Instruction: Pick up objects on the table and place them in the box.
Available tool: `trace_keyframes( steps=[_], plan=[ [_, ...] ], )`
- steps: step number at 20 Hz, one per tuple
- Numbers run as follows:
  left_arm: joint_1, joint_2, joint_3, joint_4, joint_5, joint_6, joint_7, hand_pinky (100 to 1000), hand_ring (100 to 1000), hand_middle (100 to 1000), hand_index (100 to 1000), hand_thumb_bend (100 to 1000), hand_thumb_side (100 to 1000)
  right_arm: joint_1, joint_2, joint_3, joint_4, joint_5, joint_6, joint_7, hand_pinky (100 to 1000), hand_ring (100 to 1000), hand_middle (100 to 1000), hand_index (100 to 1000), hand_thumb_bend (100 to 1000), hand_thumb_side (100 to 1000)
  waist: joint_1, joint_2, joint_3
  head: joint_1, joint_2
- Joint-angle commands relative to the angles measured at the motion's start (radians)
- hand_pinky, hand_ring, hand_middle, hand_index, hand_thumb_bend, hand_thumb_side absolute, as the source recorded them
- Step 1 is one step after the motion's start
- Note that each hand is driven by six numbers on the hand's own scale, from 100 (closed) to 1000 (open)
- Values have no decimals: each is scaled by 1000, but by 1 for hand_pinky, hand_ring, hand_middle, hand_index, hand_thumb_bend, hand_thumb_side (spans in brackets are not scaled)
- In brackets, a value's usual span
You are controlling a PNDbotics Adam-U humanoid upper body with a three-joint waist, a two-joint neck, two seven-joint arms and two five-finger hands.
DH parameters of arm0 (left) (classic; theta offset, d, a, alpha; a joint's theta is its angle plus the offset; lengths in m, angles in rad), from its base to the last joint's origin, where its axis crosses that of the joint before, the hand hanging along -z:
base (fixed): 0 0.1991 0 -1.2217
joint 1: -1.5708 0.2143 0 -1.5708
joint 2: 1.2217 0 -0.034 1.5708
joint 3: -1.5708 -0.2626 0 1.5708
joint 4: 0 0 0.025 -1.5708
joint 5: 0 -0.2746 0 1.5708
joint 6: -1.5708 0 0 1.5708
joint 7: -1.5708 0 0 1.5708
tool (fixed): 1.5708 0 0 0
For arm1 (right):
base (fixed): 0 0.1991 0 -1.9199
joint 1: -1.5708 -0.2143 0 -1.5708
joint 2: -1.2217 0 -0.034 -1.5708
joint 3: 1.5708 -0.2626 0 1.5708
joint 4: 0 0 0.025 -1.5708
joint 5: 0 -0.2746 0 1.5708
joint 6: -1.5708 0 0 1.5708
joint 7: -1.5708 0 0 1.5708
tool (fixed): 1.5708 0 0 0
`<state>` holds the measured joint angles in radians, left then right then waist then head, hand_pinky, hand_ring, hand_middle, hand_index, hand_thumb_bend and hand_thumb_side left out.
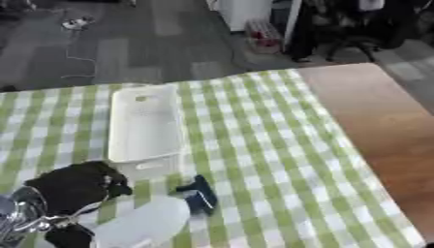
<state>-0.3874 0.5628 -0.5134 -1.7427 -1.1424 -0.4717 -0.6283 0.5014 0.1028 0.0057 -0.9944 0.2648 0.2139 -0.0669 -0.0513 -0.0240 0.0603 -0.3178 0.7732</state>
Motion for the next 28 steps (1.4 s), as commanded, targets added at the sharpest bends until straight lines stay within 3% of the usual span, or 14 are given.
trace_keyframes(
  steps=[1,12,28],
  plan=[
    [-18,16,-5,-33,20,-284,-277,900,887,817,909,497,1000,2,-11,3,-2,1,-4,-2,610,609,540,651,100,944,7,-3,-2,-4,-3],
    [-23,-10,-19,6,-21,-301,-279,905,891,816,907,472,1000,-4,-22,11,-1,-1,-11,2,608,607,539,651,100,942,9,1,-17,12,-3],
    [-35,-58,-35,135,-162,-321,-238,919,902,815,907,458,1000,-22,-52,35,11,-16,-40,13,605,605,537,651,100,940,12,9,-46,26,-3]
  ],
)
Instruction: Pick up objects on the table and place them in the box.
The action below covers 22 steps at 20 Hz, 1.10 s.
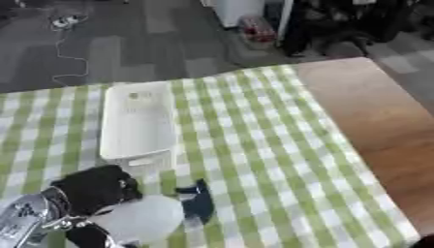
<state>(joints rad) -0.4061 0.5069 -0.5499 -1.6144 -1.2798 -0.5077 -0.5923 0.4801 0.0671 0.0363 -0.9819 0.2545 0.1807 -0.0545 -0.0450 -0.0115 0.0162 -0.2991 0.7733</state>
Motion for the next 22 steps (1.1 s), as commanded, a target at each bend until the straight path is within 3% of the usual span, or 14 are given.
trace_keyframes(
  steps=[1,2,3,4,5,9,11,12,13,18,20,22],
  plan=[
    [-15,-4,1,15,-33,-286,-270,918,901,814,907,440,1000,-1,-17,5,-1,-6,-7,0,605,605,537,651,100,940,6,-3,-2,7,-3],
    [-14,-6,0,22,-42,-287,-266,919,902,814,907,449,1000,-1,-18,5,0,-7,-8,0,605,605,537,651,100,940,6,-3,-2,6,-3],
    [-14,-7,0,28,-50,-288,-261,918,900,813,907,330,1000,-2,-18,5,0,-7,-9,0,605,605,537,651,100,940,6,-3,-3,6,-3],
    [-14,-9,-1,33,-59,-288,-257,918,900,813,907,330,1000,-2,-19,6,0,-7,-9,0,605,605,537,651,100,940,6,-2,-3,6,-3],
    [-13,-10,-1,38,-66,-289,-254,917,898,811,904,232,1000,-2,-19,6,0,-7,-10,0,605,605,537,651,100,940,7,-2,-4,7,-3],
    [-12,-16,-3,56,-91,-289,-246,888,859,782,865,179,1000,-2,-19,6,1,-7,-11,0,606,605,537,651,100,940,6,-2,-4,14,-3],
    [-12,-17,-3,62,-98,-290,-243,722,752,738,827,152,986,-2,-18,7,1,-6,-12,1,606,605,538,651,100,948,6,-2,-4,14,-3],
    [-12,-17,-2,63,-101,-289,-241,722,752,738,827,152,986,-2,-18,7,1,-6,-12,2,606,605,538,651,100,948,6,-2,-4,14,-3],
    [-11,-17,-1,63,-103,-288,-238,483,559,623,749,100,867,-2,-18,6,2,-6,-12,3,606,606,538,651,100,947,6,-2,-3,14,-3],
    [-4,-5,9,49,-91,-270,-199,100,231,349,533,100,711,-1,-15,4,2,-5,-11,3,606,606,538,651,100,943,6,-2,0,13,-3],
    [1,4,11,28,-79,-272,-187,100,118,258,472,100,688,-1,-14,3,2,-5,-10,3,607,606,538,652,100,942,6,-2,1,12,-3],
    [8,19,17,-10,-53,-284,-182,100,100,159,421,100,670,-1,-12,2,2,-5,-9,2,607,606,538,652,100,941,5,-2,3,13,-3]
  ],
)
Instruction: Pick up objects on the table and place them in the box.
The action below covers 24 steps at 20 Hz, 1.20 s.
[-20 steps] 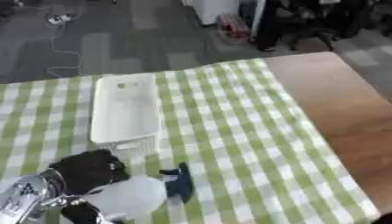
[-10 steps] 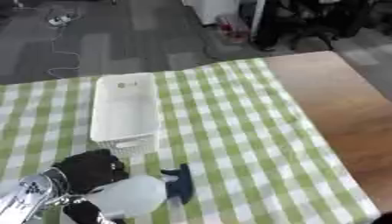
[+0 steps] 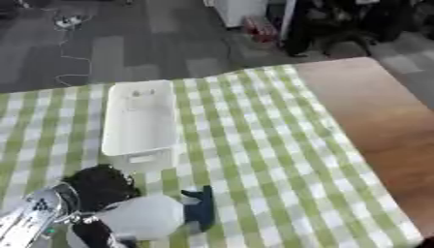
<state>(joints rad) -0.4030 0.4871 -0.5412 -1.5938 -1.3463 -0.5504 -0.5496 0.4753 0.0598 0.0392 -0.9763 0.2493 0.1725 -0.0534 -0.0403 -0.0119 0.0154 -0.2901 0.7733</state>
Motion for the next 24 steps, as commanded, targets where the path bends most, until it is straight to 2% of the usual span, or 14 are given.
trace_keyframes(
  steps=[1,5,11,18,24],
  plan=[
    [8,48,12,-53,28,-248,-228,100,100,135,406,100,663,4,-4,-1,-4,0,-1,1,607,606,538,652,100,940,1,-2,5,3,-3],
    [31,103,41,-195,137,-269,-263,100,100,120,393,100,656,6,1,-5,-4,0,2,-1,607,606,538,652,100,940,0,-2,11,-3,-3],
    [47,165,99,-386,357,-238,-353,100,100,115,389,100,640,10,10,-12,-4,-1,9,-4,608,607,539,653,100,937,-3,-5,22,-5,-3],
    [23,207,166,-406,518,-238,-340,100,100,116,390,100,629,18,20,-19,-5,0,16,-6,609,608,540,653,100,934,-6,-12,34,-28,-3],
    [-10,268,194,-406,618,-261,-250,100,100,119,394,100,623,22,27,-24,-4,1,23,-5,610,609,540,653,100,931,-8,-15,38,-81,-3]
  ],
)
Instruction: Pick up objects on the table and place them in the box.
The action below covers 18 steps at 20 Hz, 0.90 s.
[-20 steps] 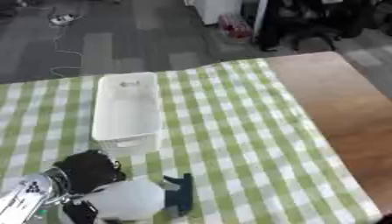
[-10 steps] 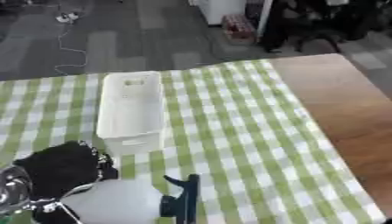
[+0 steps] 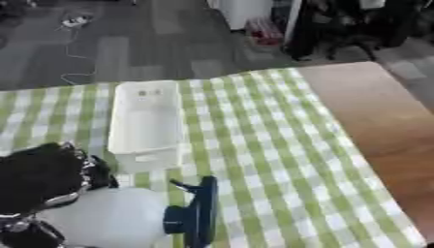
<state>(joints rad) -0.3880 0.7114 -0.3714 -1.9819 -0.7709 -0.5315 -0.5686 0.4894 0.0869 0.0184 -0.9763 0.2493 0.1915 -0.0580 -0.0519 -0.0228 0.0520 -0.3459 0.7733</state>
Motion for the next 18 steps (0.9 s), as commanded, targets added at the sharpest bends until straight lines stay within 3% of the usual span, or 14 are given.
trace_keyframes(
  steps=[1,10,18],
  plan=[
    [-32,54,28,-18,55,-282,-202,100,100,118,394,100,624,8,1,-4,-4,1,4,0,610,608,540,653,100,932,3,-5,1,-27,-3],
    [-62,119,-8,-18,26,-291,160,100,100,122,386,100,617,6,-18,9,-3,0,-8,6,607,606,539,653,100,930,8,-7,-17,-4,-4],
    [-101,99,-49,85,85,-374,627,100,100,107,379,100,613,-1,-35,21,4,-1,-21,13,606,605,538,653,100,928,13,-5,-32,0,-34]
  ],
)
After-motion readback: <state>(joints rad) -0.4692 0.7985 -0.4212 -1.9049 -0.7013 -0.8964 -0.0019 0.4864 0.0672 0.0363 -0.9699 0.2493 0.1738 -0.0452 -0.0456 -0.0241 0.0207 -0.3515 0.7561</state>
